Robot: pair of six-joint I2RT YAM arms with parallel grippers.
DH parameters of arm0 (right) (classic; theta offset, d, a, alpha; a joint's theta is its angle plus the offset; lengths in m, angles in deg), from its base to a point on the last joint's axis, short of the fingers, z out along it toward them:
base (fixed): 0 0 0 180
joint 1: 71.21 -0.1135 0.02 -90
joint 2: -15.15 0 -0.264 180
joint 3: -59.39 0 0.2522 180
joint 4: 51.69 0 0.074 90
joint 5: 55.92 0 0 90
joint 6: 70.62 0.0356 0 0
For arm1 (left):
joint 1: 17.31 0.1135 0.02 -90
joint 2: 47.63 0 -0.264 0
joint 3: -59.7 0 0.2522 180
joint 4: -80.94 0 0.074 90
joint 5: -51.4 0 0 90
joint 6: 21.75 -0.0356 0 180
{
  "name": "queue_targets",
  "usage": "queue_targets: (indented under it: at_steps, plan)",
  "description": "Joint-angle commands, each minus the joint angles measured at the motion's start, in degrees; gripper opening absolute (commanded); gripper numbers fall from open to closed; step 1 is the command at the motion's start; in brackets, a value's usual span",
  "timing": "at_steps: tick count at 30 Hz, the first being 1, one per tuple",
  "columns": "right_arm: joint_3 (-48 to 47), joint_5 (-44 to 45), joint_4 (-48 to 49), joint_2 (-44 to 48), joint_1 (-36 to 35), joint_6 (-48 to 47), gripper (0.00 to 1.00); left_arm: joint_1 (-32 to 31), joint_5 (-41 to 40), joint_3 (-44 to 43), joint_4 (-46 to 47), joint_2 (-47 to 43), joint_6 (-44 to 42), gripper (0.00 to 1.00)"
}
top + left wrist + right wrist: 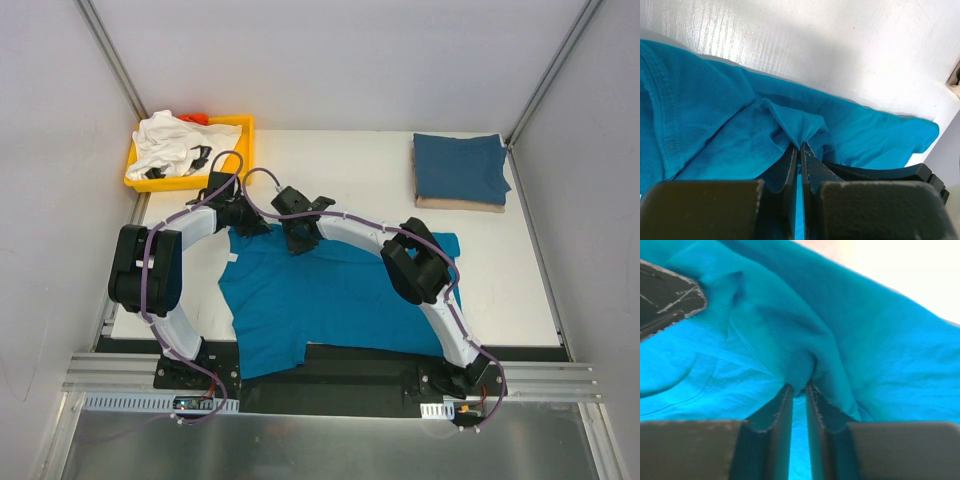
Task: Fold and stack the t-shirts
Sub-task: Fold the flattened tshirt in 1/3 of the way
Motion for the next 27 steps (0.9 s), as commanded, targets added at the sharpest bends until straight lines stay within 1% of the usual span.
queue_targets:
  at_steps: [1, 5, 9, 16, 19, 27]
  plan:
    - [-1.77, 3.58, -2.93, 0.22, -0.31, -1.93, 0.16, 0.74, 0.3, -1.57, 0.71, 0.25, -0.88, 0.0]
    - [-1.86, 2.43, -2.84, 1.89, -0.31, -3.07, 0.13, 0.74, 0.22, -1.39, 0.54, -0.45, -0.88, 0.0]
    - [-1.77, 1.73, -2.66, 4.09, -0.39, -4.65, 0.01, 0.74, 0.22, -1.13, 0.27, -1.59, -1.14, 0.0]
    - [0.15, -1.78, -3.19, 9.62, -0.22, -8.52, 0.01, 0.74, 1.1, 1.32, -0.08, -5.46, -0.7, 0.0]
    - [1.3, -6.42, -3.54, 10.68, -0.22, -10.36, 0.01, 0.74, 1.27, 3.52, -0.69, -7.83, -0.09, 0.0]
    - [4.46, -13.47, -6.7, 12.88, -0.31, -14.06, 0.01, 0.74, 2.23, 9.5, -2.19, -14.42, 2.11, 0.0]
